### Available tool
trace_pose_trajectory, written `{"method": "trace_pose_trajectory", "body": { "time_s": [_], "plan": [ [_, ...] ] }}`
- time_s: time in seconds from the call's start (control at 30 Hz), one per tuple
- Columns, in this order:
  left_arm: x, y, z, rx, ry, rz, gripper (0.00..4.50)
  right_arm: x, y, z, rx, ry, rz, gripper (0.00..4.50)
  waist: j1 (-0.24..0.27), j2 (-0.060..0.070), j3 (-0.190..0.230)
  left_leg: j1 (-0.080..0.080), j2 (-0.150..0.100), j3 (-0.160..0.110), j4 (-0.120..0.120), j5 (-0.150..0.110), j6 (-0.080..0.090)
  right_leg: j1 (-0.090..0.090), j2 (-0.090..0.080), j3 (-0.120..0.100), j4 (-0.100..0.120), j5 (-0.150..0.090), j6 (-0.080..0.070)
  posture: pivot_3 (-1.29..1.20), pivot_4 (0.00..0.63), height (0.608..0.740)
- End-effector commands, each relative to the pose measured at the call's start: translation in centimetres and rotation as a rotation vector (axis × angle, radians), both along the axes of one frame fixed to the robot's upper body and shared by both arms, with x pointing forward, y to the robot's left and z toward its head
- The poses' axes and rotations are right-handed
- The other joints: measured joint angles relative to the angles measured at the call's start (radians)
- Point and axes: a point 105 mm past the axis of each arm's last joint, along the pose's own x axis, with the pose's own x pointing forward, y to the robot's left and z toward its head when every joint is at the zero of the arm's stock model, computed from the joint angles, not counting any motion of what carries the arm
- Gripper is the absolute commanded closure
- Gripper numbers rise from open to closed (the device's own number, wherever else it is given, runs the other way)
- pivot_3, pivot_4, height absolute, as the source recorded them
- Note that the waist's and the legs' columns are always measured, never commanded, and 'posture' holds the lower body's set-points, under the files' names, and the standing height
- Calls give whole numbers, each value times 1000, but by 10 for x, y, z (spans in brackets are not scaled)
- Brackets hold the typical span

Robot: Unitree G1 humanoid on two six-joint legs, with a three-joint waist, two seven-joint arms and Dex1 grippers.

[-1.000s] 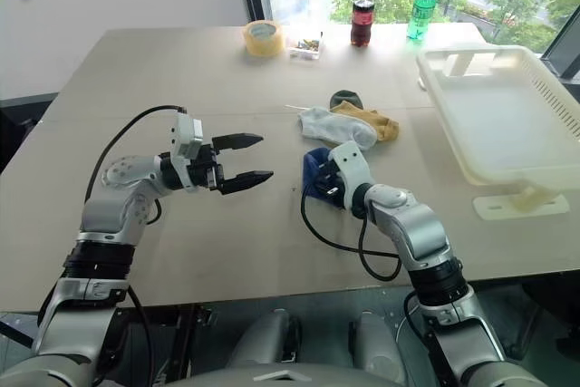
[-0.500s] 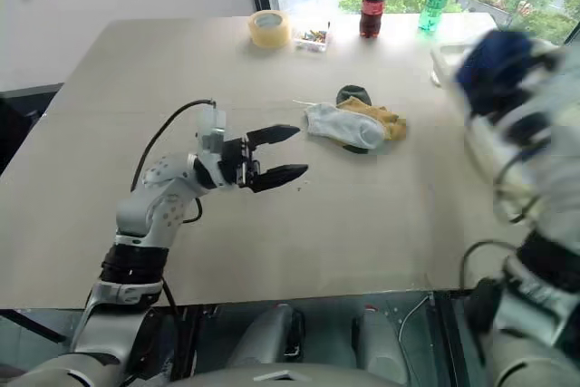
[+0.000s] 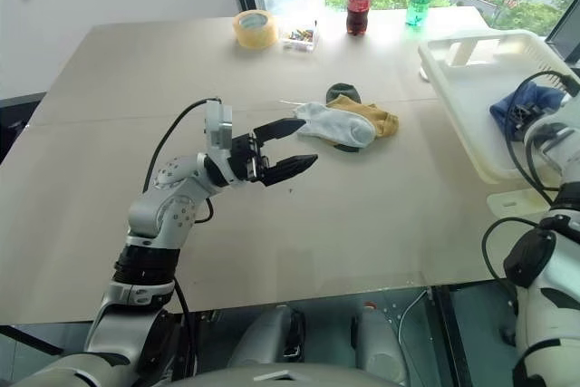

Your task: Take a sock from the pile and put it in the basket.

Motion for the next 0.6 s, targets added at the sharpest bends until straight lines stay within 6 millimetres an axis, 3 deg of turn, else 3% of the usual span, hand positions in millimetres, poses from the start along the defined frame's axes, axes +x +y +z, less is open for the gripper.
{"method": "trace_pose_trajectory", "body": {
  "time_s": [0.03, 0.1, 0.13, 0.23, 0.4, 0.53, 0.6],
  "plan": [
    [-8, 3, 9, -7, -44, 7, 0, -6, -10, 26, -82, -20, -1, 757, 4, 0, 0, 0, 0, 0, 0, 0, 0, 0, 0, 0, -1, 0, 0, 0, 150, 740],
    [-8, 3, 8, -6, -42, 10, 0, -11, -7, 37, -158, -35, 17, 82, 12, 0, 0, 0, 0, 0, 0, 0, 0, 0, 0, -1, -1, 0, 0, 0, 150, 740],
    [-6, 3, 8, -6, -38, 14, 0, -15, -4, 44, -207, -55, 21, 28, 16, 0, 0, 0, 0, 0, 0, 0, 0, 0, 0, -1, -1, 0, 0, 0, 150, 740],
    [-2, 3, 6, -2, -27, 25, 0, -30, 12, 64, -399, -139, 37, 28, 25, 0, 0, -1, 0, -1, 0, 0, 0, 0, 0, -1, -1, 0, 0, 0, 150, 740],
    [17, 1, 5, 20, -67, 139, 0, -58, 51, 68, -761, -235, 53, 28, 25, 0, 0, -2, 1, -3, 0, 0, 0, 1, 0, -2, -2, 0, 0, 0, 150, 740],
    [42, 6, 6, 53, -172, 331, 0, -77, 90, 74, -1031, -322, 126, 28, 27, 0, 0, -1, 0, -3, 2, 0, 0, 0, 0, -1, 2, 0, 1, 0, 150, 740],
    [47, 13, 6, 82, -212, 380, 0, -85, 120, 70, -1021, -379, 251, 28, 23, -1, 0, 0, 0, -3, 2, 0, 0, 0, 1, 0, 2, 0, 1, 0, 150, 740]
  ]
}}
